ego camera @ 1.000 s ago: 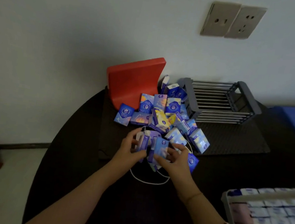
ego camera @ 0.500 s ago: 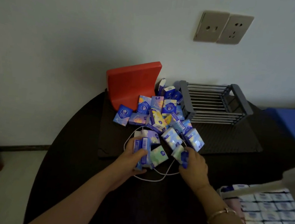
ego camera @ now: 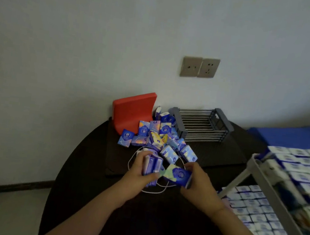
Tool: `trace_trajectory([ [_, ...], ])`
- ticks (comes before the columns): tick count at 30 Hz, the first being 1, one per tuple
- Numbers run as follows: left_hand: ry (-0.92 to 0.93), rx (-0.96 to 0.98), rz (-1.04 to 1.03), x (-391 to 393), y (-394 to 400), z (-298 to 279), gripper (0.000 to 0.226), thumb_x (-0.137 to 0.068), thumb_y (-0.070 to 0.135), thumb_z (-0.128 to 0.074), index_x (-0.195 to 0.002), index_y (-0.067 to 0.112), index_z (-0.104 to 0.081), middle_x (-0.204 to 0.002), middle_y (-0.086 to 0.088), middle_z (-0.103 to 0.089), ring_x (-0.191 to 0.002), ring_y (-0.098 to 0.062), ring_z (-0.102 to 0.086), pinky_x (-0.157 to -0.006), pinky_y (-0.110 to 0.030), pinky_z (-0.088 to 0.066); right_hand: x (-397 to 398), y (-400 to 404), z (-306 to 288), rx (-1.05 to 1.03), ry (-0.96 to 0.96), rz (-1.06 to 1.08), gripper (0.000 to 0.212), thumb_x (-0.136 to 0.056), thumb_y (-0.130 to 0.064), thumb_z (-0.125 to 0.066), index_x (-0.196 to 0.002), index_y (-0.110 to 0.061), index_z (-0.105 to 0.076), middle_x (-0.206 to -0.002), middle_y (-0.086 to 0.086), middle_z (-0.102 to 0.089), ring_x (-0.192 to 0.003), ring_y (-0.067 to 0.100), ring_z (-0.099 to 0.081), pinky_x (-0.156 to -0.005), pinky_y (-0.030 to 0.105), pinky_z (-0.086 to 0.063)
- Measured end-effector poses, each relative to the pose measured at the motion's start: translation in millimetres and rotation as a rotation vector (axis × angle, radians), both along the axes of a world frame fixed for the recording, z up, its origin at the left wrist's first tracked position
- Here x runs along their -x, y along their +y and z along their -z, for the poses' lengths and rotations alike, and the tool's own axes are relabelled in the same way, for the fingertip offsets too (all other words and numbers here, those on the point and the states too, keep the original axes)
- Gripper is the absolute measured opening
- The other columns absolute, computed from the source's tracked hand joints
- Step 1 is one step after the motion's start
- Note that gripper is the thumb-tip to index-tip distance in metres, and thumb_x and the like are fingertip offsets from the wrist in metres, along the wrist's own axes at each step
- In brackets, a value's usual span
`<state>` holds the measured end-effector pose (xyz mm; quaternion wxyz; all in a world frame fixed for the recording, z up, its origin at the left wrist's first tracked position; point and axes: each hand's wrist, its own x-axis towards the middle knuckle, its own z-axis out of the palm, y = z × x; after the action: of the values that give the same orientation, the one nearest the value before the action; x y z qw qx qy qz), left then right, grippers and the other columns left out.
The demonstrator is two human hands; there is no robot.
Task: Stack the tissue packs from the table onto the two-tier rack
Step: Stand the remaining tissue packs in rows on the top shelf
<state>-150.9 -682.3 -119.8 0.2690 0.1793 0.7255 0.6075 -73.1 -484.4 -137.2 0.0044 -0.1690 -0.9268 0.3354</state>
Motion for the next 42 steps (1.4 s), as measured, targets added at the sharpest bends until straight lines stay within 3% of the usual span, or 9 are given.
trace_trajectory([
  [4,0.139,-0.016,0.128,-26,15,-38,0.075,-0.079,0.009,-0.074,-0.136,0.033,-0.032,-0.125,0.015,-0.039,-0.112,0.003,-0.046,-0.090,-0.011,-0.044,-42,-1,-75,0.077,0.107,-0.059,0.068,-0.068,-0.012,-0.076,-0.124,-0.027,-0.040,-0.118,-0.008,-0.048,-0.102,0.003,-0.056,-0.080,0.011,-0.045],
  [9,0.290,-0.092,0.195,-57,47,-82,0.056,-0.075,0.010,-0.077,-0.106,0.042,-0.044,-0.111,0.023,-0.049,-0.095,0.017,-0.051,-0.071,-0.002,-0.044,-88,9,-151,0.194,0.263,-0.003,0.067,-0.073,-0.012,-0.078,-0.125,-0.032,-0.040,-0.114,-0.013,-0.055,-0.091,0.001,-0.062,-0.074,0.018,-0.052],
  [14,0.421,-0.187,0.169,-79,89,-115,0.062,-0.074,0.016,-0.079,-0.125,0.030,-0.047,-0.125,0.012,-0.056,-0.115,-0.002,-0.055,-0.091,-0.027,-0.053,-110,38,-190,0.303,0.342,0.051,0.060,-0.078,-0.006,-0.072,-0.126,-0.023,-0.041,-0.116,-0.005,-0.058,-0.097,0.003,-0.061,-0.075,0.017,-0.053],
  [17,0.503,-0.229,0.128,-88,122,-133,0.062,-0.074,0.018,-0.080,-0.123,0.033,-0.046,-0.125,0.013,-0.055,-0.116,-0.004,-0.055,-0.092,-0.028,-0.053,-117,64,-199,0.453,0.383,0.112,0.051,-0.080,-0.007,-0.070,-0.124,-0.018,-0.047,-0.116,-0.001,-0.063,-0.102,0.009,-0.062,-0.085,0.026,-0.052],
  [21,0.608,-0.316,0.151,-107,186,-148,0.049,-0.077,0.008,-0.077,-0.118,0.016,-0.051,-0.113,0.005,-0.062,-0.104,-0.008,-0.061,-0.086,-0.020,-0.051,-129,112,-208,0.639,0.480,0.169,0.039,-0.083,-0.015,-0.068,-0.120,-0.015,-0.053,-0.110,0.000,-0.067,-0.091,0.003,-0.066,-0.067,0.014,-0.051],
  [25,0.646,-0.278,0.160,-124,263,-148,0.042,-0.082,0.001,-0.068,-0.114,0.023,-0.055,-0.112,-0.002,-0.063,-0.106,-0.016,-0.062,-0.082,-0.026,-0.054,-146,171,-210,0.463,0.482,0.253,0.051,-0.075,-0.030,-0.077,-0.116,-0.020,-0.050,-0.103,-0.006,-0.063,-0.087,0.003,-0.063,-0.065,0.012,-0.052],
  [30,0.695,-0.296,0.212,-148,340,-136,0.063,-0.070,0.030,-0.076,-0.122,0.049,-0.047,-0.124,0.006,-0.057,-0.114,-0.009,-0.058,-0.096,-0.039,-0.051,-172,244,-198,0.396,0.447,0.282,0.047,-0.079,-0.025,-0.075,-0.115,-0.016,-0.047,-0.102,-0.001,-0.059,-0.083,0.006,-0.061,-0.058,0.010,-0.050],
  [36,0.758,0.001,0.305,-168,369,-119,0.080,-0.077,0.056,-0.068,-0.142,0.039,-0.025,-0.150,0.009,-0.031,-0.139,-0.006,-0.029,-0.110,-0.020,-0.028,-193,326,-184,0.459,0.412,0.272,0.035,-0.076,-0.011,-0.076,-0.102,-0.010,-0.052,-0.099,0.008,-0.060,-0.085,0.017,-0.062,-0.075,0.032,-0.055],
  [42,0.962,0.604,0.321,-166,358,-101,0.068,-0.096,0.057,-0.031,-0.152,0.025,-0.011,-0.160,0.008,0.000,-0.147,-0.011,0.005,-0.120,-0.034,0.000,-214,371,-168,0.259,0.136,0.070,0.048,-0.077,-0.010,-0.076,-0.104,-0.019,-0.037,-0.101,0.003,-0.051,-0.085,0.011,-0.056,-0.067,0.025,-0.050],
])
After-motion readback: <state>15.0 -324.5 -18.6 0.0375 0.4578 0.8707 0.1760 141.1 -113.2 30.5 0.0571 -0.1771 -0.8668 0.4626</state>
